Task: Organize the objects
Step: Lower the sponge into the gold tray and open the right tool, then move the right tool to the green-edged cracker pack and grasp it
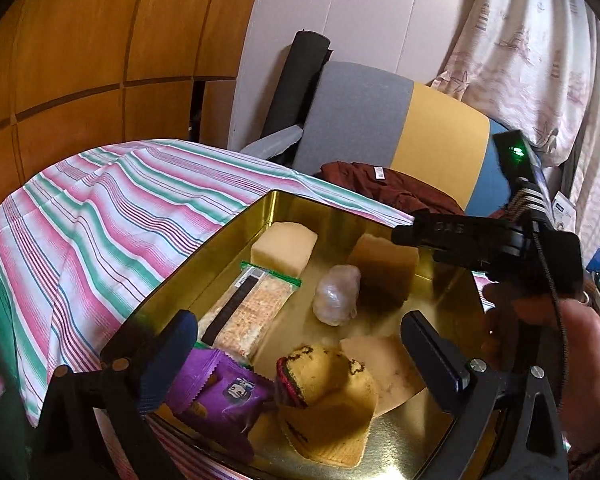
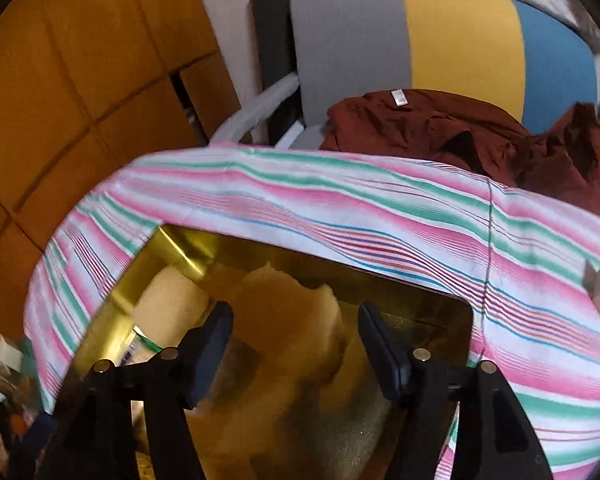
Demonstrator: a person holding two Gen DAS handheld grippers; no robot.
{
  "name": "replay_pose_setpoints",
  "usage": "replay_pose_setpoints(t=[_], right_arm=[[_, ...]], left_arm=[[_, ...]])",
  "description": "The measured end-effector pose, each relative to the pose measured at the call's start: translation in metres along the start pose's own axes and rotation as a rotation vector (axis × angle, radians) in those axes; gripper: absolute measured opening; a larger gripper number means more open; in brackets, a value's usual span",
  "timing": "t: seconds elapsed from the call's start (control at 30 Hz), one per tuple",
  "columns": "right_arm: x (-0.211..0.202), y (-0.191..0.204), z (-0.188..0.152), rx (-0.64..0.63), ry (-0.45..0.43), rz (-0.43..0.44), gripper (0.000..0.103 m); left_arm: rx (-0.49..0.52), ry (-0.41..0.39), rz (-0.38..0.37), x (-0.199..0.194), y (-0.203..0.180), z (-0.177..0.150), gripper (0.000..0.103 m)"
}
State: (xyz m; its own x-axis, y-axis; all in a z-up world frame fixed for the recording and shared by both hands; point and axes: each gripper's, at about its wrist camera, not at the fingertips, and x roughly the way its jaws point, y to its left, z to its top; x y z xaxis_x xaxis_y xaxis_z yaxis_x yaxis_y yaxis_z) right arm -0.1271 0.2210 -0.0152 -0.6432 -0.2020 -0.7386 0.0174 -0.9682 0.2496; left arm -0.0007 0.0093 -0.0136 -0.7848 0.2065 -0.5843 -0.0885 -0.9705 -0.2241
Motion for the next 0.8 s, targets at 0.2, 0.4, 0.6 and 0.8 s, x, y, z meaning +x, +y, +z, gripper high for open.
replay_pose_setpoints(t=[0.2,0.4,0.6,0.8], right_arm=[[-0.037,-0.006,-0.014,-0.012,-0.073,-0.011,0.066],[-0.067,-0.01,-0.034,-0.006,-0.107,-0.017,0.066],[-0.089,-0.024,-0.058,0.014,-0.122,-0.06,0.066],[-0.107,-0.051,-0.084,0.047,-0.126,-0.108,0.066]], left_arm=[[-0.017,0.017,-0.033,-0.001,-0.005,-0.002,0.102],[0.026,0.021,-0.056,-0.007,-0.021,-0.007,0.103],[0.084,0.026,-0.103,-0.014,-0.041,-0.014,0.103],[0.147,0.04,-0.167,-0.021,-0.064,-0.025,0.103]])
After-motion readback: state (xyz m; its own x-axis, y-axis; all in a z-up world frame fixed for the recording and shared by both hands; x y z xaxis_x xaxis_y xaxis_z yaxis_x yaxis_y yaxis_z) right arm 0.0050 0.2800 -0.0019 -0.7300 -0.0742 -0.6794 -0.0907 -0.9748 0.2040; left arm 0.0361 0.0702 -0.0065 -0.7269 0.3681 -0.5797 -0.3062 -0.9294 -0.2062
